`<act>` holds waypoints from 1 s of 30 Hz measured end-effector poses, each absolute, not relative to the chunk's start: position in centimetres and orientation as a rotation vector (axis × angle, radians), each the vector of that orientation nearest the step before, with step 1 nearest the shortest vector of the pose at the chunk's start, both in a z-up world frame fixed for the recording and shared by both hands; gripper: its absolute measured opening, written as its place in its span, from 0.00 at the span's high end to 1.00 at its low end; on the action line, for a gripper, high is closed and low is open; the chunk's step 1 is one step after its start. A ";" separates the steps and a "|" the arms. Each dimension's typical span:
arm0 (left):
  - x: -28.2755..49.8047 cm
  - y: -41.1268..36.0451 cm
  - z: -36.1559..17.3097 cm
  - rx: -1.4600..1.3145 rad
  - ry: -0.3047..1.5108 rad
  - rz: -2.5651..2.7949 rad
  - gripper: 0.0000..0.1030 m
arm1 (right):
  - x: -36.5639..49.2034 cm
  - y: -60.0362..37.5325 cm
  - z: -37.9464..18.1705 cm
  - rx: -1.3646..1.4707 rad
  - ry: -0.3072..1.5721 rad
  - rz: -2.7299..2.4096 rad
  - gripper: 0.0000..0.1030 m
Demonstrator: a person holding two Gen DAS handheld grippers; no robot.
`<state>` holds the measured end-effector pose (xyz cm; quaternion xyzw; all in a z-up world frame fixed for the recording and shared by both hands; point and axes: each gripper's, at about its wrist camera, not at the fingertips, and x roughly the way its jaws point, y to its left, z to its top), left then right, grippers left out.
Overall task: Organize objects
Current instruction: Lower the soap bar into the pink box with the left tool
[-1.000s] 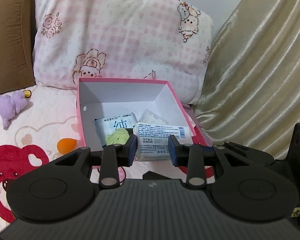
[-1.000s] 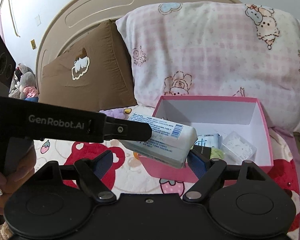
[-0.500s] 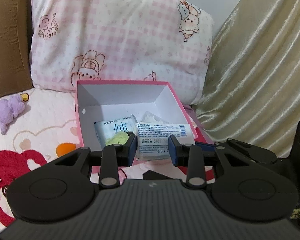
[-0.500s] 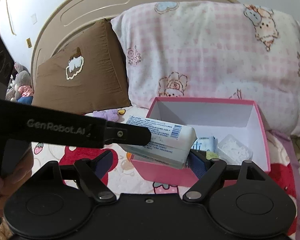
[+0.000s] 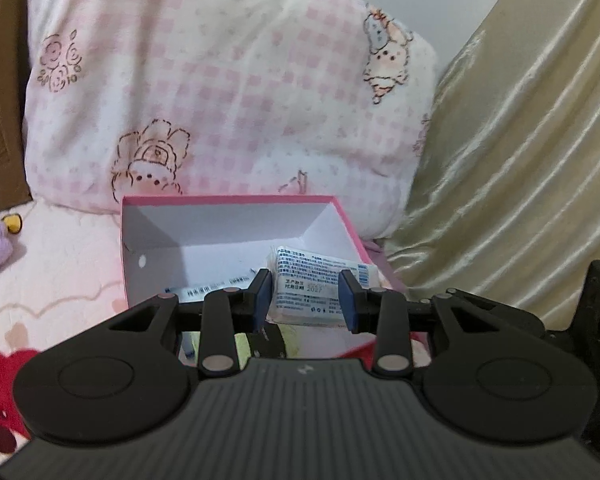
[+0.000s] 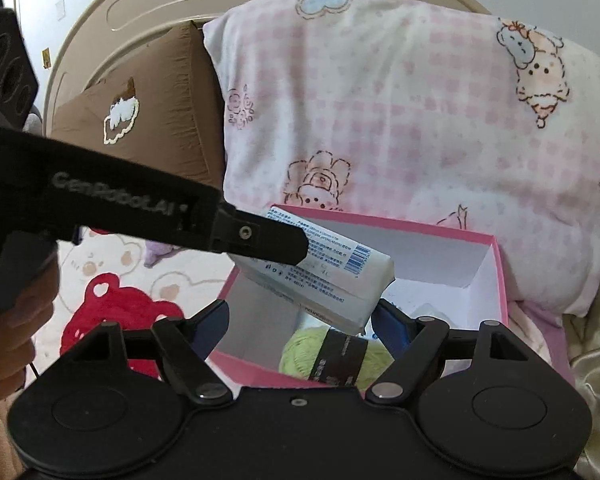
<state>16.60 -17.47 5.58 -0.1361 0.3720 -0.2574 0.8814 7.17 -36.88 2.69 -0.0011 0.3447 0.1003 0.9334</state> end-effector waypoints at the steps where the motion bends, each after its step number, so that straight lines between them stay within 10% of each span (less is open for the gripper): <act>1: 17.2 -17.9 5.3 -0.275 0.778 -0.525 0.68 | 7.6 -37.2 2.4 0.002 0.704 0.211 0.20; 30: 26.1 -20.8 -7.7 -0.406 1.044 -0.331 0.68 | 19.5 -43.6 -9.5 0.290 0.969 0.225 0.28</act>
